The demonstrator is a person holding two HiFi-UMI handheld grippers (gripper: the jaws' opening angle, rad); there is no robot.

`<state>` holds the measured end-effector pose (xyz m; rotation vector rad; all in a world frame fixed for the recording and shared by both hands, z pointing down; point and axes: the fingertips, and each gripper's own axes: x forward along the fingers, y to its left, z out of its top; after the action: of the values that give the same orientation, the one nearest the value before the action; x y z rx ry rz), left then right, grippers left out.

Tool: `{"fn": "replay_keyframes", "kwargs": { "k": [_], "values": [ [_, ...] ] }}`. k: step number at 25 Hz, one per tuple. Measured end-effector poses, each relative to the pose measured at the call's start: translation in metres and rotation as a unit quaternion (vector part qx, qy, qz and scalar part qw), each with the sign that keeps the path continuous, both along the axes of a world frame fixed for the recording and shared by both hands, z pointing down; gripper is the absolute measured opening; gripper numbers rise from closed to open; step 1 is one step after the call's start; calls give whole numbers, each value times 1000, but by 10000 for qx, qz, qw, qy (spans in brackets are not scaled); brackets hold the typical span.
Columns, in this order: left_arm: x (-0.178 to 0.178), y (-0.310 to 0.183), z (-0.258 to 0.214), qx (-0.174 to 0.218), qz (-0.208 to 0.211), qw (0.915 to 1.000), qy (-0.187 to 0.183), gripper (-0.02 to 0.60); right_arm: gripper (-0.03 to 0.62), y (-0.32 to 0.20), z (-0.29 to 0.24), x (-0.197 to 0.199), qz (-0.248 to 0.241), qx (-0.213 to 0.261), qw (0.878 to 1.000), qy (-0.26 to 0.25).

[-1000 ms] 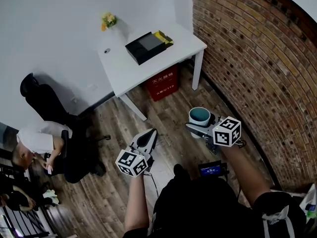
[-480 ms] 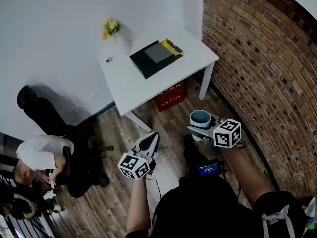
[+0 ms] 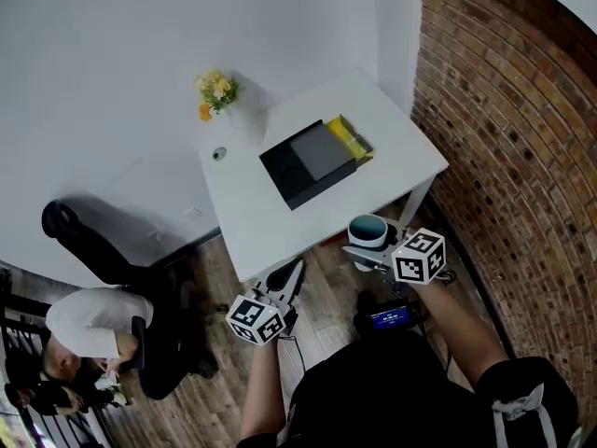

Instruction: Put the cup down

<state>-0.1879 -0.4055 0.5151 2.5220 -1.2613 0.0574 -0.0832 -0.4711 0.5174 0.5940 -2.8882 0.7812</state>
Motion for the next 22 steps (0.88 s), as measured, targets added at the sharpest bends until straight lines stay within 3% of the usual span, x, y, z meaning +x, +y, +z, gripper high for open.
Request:
{"fn": "replay_keyframes", "kwargs": {
  "k": [8, 22],
  "values": [
    [-15, -84, -2, -84, -135, 9999, -28, 8, 402, -86, -3, -31, -291, -64, 9995, -64],
    [-53, -114, -4, -62, -36, 9999, 96, 8, 402, -106, -14, -86, -288, -29, 9996, -39]
  ]
}}
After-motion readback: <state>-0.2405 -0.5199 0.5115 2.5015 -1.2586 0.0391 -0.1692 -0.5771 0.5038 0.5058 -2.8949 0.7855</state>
